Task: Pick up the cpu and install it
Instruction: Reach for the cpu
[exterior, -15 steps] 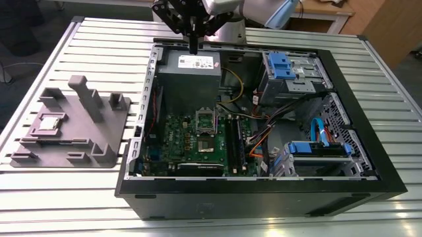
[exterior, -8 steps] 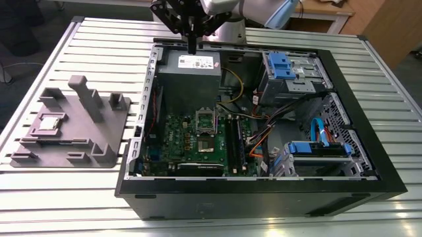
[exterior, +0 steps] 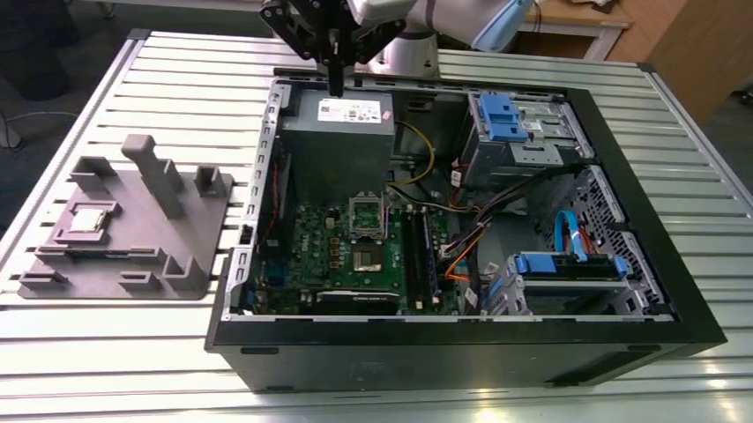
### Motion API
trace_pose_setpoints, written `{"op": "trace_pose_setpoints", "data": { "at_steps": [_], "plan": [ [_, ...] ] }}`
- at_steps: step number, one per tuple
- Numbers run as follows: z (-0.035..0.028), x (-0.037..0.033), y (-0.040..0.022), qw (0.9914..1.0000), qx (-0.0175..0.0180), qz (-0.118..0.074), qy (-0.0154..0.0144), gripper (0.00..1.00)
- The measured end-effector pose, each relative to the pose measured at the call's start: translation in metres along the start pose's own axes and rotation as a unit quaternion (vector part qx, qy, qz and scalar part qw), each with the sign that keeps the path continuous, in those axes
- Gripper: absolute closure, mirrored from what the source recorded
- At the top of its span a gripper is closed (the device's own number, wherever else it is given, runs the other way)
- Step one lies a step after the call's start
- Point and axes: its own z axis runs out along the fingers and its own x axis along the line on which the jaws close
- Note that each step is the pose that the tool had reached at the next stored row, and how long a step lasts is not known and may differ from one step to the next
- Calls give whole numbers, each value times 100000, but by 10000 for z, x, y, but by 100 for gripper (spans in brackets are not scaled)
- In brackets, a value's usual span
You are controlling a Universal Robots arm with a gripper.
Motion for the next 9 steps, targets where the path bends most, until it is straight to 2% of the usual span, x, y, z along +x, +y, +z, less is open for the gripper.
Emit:
{"op": "trace_pose_setpoints", "data": {
  "at_steps": [9],
  "plan": [
    [-3,120,-9,100000,-8,-6,-82,89]
  ]
}}
